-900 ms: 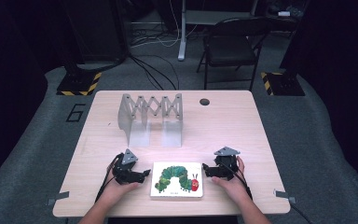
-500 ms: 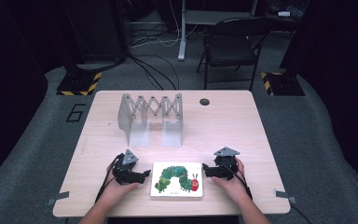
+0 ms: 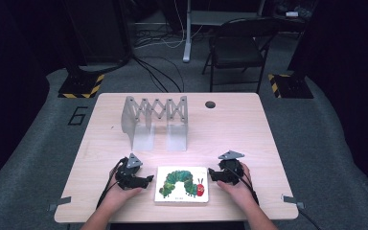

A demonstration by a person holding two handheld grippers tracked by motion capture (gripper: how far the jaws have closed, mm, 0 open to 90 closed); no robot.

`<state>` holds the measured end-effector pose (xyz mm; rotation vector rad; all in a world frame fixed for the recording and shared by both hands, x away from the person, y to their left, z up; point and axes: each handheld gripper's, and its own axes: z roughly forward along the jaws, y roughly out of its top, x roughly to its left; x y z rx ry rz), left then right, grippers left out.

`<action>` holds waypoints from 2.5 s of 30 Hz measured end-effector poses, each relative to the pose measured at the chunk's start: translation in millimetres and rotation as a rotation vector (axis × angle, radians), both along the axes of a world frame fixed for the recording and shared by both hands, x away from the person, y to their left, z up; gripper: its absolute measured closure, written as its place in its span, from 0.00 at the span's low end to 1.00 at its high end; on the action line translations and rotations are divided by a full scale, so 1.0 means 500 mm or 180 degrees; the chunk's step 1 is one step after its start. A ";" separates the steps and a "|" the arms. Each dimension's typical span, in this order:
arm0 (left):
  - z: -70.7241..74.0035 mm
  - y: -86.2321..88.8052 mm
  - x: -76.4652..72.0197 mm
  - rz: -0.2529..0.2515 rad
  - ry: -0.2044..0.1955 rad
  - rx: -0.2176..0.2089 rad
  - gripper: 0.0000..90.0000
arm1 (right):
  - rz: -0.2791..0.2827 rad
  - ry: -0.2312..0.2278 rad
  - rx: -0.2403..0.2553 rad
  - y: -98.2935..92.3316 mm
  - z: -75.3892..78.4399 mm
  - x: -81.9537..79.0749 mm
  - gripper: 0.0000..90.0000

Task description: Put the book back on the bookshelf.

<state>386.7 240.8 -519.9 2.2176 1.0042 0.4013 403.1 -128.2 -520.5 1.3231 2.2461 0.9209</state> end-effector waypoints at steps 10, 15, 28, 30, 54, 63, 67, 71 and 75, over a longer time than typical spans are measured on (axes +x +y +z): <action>0.016 -0.011 -0.013 0.0032 0.0106 -0.0099 0.33 | 0.0031 0.0146 -0.0030 0.001 0.018 -0.004 0.42; 0.028 -0.016 -0.023 -0.0060 0.0111 -0.0103 0.34 | 0.0046 0.0188 0.0026 -0.003 0.033 -0.009 0.42; 0.062 -0.037 -0.033 -0.0012 0.0251 -0.0099 0.35 | 0.0115 0.0232 0.0168 -0.012 0.080 -0.035 0.43; 0.065 -0.036 -0.038 -0.0001 0.0223 -0.0166 0.34 | 0.0128 0.0250 0.0217 -0.012 0.085 -0.039 0.43; 0.026 -0.073 -0.084 -0.0483 0.0339 -0.0214 0.27 | 0.0604 0.0547 0.0285 0.063 0.059 -0.035 0.43; 0.022 -0.072 -0.092 -0.0534 0.0428 -0.0266 0.25 | 0.0649 0.0591 0.0180 0.081 0.046 -0.030 0.44; 0.021 -0.075 -0.097 -0.0572 0.0446 -0.0284 0.25 | 0.0636 0.0619 0.0208 0.079 0.047 -0.027 0.45; 0.017 -0.085 -0.105 -0.0651 0.0402 -0.0133 0.23 | 0.0579 0.0667 0.0258 0.079 0.047 -0.025 0.45; 0.011 -0.100 -0.113 -0.0656 0.0345 -0.0018 0.19 | 0.0609 0.0659 0.0235 0.078 0.047 -0.024 0.45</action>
